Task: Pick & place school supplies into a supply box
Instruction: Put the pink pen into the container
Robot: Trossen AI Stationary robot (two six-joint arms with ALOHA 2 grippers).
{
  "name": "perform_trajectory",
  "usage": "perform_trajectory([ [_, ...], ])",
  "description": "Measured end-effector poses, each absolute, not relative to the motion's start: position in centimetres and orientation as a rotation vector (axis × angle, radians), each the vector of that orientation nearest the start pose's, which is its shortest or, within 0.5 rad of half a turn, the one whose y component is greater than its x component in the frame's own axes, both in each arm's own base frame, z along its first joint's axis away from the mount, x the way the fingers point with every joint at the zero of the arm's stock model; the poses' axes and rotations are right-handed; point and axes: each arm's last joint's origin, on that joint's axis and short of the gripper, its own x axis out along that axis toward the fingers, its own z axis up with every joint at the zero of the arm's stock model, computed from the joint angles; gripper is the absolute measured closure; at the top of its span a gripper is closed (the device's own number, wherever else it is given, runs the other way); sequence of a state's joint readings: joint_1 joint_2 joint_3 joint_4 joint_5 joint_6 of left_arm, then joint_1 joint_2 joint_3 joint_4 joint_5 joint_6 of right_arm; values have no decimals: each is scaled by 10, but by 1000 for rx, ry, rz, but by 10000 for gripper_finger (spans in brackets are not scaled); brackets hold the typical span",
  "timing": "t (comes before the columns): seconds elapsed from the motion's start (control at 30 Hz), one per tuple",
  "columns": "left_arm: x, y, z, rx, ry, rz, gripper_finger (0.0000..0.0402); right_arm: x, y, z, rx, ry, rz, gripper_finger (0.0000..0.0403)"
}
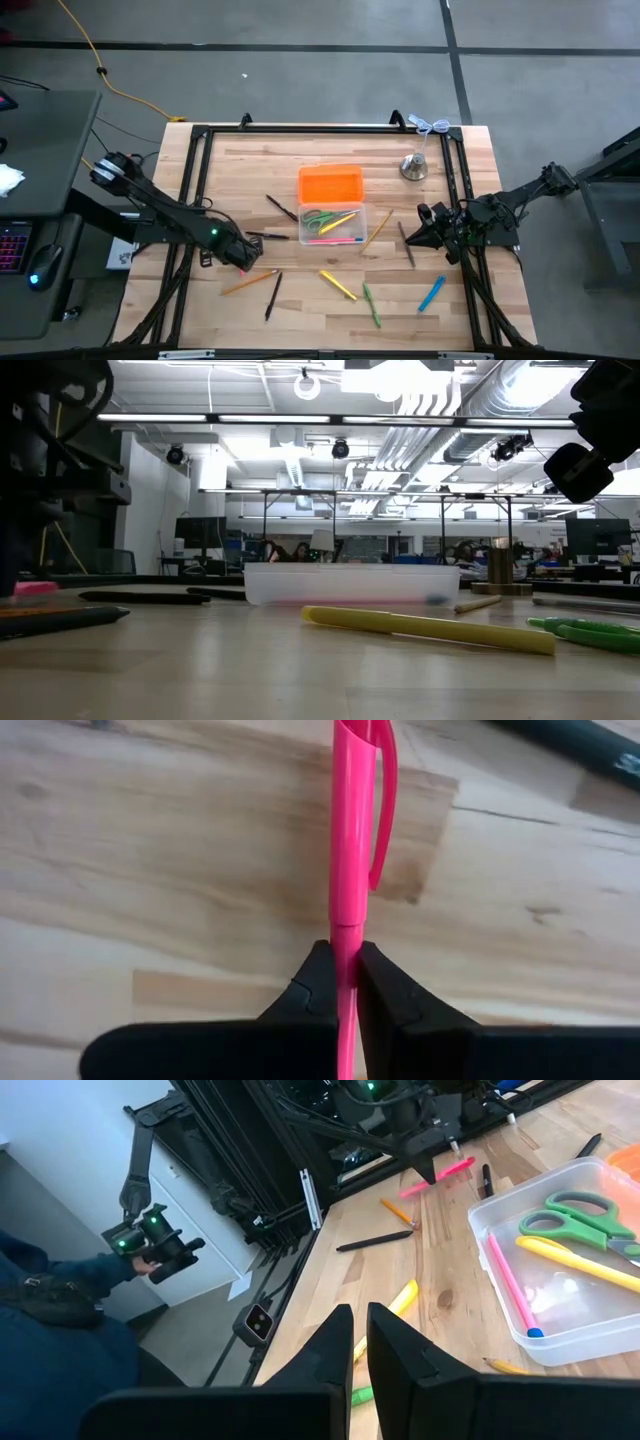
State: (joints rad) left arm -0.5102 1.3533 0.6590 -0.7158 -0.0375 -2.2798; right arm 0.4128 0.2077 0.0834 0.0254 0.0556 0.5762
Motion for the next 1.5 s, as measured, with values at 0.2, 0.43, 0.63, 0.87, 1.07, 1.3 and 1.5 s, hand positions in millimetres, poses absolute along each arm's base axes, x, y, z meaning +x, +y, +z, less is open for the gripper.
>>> perform_trajectory([
  [0.2,181,-100,180,-1462,1053,1167,359,100,42,178,546,197,318,391],
  [0.43,185,-103,235,-1404,1081,1128,360,100,42,177,546,199,317,391],
  [0.63,189,-103,293,-1363,1050,1042,359,100,42,177,545,200,317,391],
  [0.87,189,-102,335,-1367,996,953,360,100,42,177,545,202,316,391],
  [1.07,189,-102,340,-1369,995,927,360,100,42,177,545,202,316,391],
  [1.3,190,-102,340,-1345,1004,906,358,100,42,177,545,202,316,391],
  [1.5,193,-102,341,-1232,969,823,357,100,42,177,545,202,316,391],
])
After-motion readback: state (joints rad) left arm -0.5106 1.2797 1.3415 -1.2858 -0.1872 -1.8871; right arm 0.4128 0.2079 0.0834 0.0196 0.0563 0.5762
